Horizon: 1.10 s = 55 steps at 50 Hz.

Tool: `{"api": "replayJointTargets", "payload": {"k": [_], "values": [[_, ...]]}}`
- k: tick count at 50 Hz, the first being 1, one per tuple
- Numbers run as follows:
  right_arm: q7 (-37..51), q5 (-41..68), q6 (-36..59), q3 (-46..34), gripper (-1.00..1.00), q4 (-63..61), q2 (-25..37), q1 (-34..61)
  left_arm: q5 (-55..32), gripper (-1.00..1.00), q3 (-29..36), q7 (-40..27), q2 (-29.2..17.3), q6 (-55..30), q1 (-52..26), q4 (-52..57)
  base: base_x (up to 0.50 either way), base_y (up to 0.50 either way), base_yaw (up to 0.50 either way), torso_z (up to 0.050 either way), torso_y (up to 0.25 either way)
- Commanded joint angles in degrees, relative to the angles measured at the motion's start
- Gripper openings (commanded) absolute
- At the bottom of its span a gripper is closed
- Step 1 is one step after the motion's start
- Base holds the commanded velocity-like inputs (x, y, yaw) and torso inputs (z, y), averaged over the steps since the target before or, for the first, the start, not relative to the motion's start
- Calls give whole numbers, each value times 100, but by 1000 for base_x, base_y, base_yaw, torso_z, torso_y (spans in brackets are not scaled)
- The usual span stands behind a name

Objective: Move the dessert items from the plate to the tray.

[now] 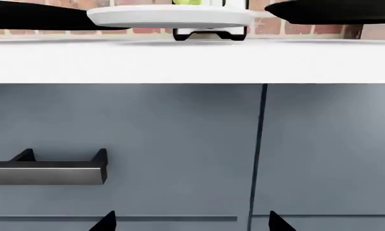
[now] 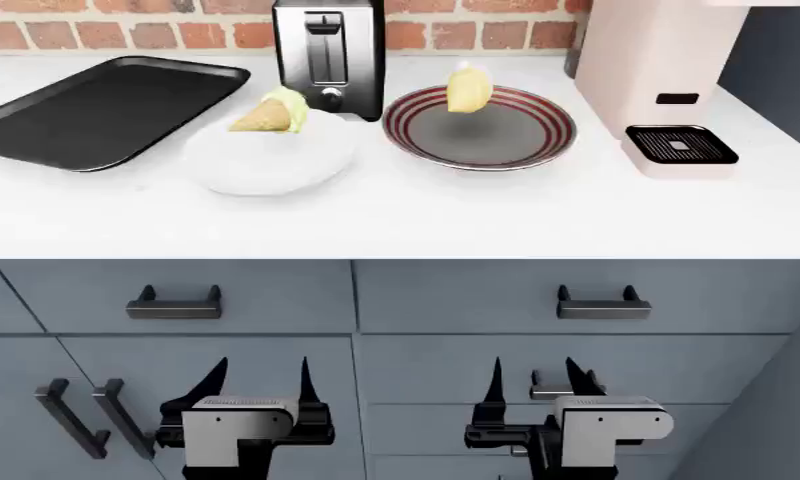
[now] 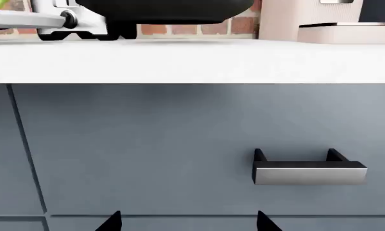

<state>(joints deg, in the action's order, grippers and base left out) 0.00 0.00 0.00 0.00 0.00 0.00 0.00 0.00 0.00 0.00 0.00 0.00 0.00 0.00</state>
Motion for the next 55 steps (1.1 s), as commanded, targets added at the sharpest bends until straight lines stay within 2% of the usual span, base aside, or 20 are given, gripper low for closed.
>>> {"api": "replayJointTargets", "payload": {"k": [1,11,18,42,55], "values": [[120,40,-25,-141,100,12,92,0,-103,100,95,-112,-88,-3,-7,-4,0,0,0,0,0],[336,96,-145,-378,100,69,263,27,-148,100,341,-382,-259,77,15,34,0,0,0,0,0],[408,154,-247,-469,100,113,340,35,-274,100,414,-441,-326,30,33,105,0,0,0,49,0],[570,313,-399,-674,100,105,511,7,100,100,755,-920,-514,179,34,22,0,0,0,50,0],[728,352,-327,-751,100,-141,613,-49,-58,100,865,-956,-600,139,111,237,0,0,0,50,0]]}}
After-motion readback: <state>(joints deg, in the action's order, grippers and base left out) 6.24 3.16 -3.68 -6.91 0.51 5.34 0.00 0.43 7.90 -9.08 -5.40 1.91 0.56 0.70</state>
